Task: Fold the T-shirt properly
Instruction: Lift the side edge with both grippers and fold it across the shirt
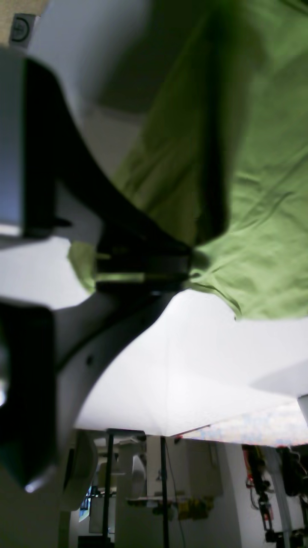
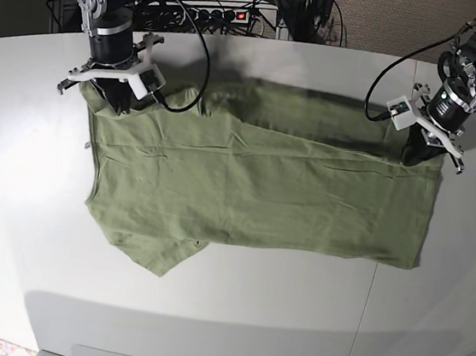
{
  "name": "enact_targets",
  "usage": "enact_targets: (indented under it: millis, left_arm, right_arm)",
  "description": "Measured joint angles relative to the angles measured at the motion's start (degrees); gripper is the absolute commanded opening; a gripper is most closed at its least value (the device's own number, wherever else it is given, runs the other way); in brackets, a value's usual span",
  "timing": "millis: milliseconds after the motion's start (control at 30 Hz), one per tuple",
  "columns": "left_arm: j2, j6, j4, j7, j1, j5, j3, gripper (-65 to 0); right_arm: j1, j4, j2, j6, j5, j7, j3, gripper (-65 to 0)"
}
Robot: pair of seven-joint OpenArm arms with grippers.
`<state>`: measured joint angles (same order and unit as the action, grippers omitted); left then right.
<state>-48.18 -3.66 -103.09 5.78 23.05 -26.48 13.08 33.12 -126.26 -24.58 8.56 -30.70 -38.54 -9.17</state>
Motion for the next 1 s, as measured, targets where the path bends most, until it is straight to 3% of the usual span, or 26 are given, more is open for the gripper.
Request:
enact_targets:
  millis: [400,600,733,1000]
  left_arm:
    - [4.59,0.00,4.00,-2.16,-1.03,0.90,0.00,-65.0]
    - [5.05,0.00,4.52,-2.45,-1.27,0.90,0.00,-65.0]
    - [5.38,0.00,4.55,-2.45,-1.66,1.97,0.00,-65.0]
    - [5.35,0.00,4.52,-2.45,-1.66,3.45,0.00,-65.0]
  right_arm:
    - [-7.74,9.77,2.43,-0.02,0.13,0.85,0.00,-65.0]
    - [-9.33,10.82,2.56,-0.02,0.11,1.09,0.00,-65.0]
    - [-10.69,11.98,2.69,-2.93,0.13,1.18,0.00,-65.0]
    - [-11.89,13.92,2.67,-2.97,0.11,1.27,0.00,-65.0]
